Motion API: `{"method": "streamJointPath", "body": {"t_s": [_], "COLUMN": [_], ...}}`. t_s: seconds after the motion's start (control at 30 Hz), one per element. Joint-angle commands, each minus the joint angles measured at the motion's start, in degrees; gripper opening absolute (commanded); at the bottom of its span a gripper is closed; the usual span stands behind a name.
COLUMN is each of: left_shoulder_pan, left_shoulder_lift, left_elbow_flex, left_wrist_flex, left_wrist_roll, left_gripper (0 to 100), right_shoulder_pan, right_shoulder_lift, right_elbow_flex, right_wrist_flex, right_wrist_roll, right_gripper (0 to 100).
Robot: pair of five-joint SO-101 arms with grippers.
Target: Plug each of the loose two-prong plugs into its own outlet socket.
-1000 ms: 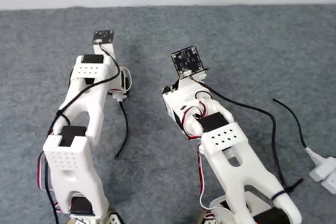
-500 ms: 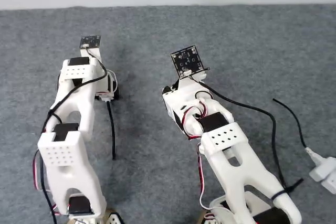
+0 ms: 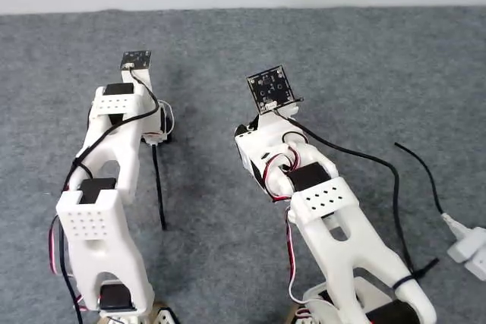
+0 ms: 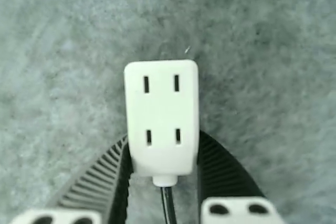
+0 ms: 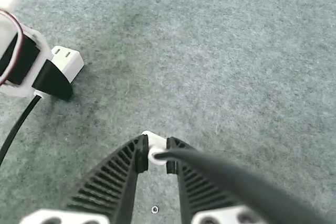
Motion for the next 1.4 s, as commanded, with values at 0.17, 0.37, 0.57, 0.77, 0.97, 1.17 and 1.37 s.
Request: {"method": "streamJointPath", "body": {"t_s": [0.17,0.37,0.57,0.77,0.97,1.17,1.37], "left_shoulder_pan": [1.14,4.57,6.42,10.29,15.91,19.60,22.51], "left_shoulder_lift": [-0.35,-4.57,-16.70,-29.01,-31.91,-29.27,-19.60], "left_elbow_flex": [-0.48,4.53,22.90,40.48,43.38,37.32,28.35], "left_wrist_flex": [-1.32,-0.70,-13.89,-24.00,-22.24,-14.77,-8.26], "left_wrist_roll": [-2.37,-18.37,-32.97,-38.59,-22.51,9.58,27.78], "left_gripper": [1,1,1,1,1,2,2], "right_shoulder_pan": [0.40,2.95,5.49,5.32,5.58,5.58,5.67], "right_shoulder_lift": [-2.59,-3.03,-3.03,-2.95,-2.95,-2.95,-2.95], "right_elbow_flex": [-0.62,-1.05,-2.99,-3.16,-3.16,-3.16,-3.16], "right_wrist_flex": [0.13,1.45,4.18,4.88,4.88,4.97,4.97], "right_wrist_roll": [0.70,0.18,-5.01,-5.89,-5.89,-5.89,-5.89], "right_gripper": [0.8,0.8,0.8,0.8,0.8,0.8,0.8]}}
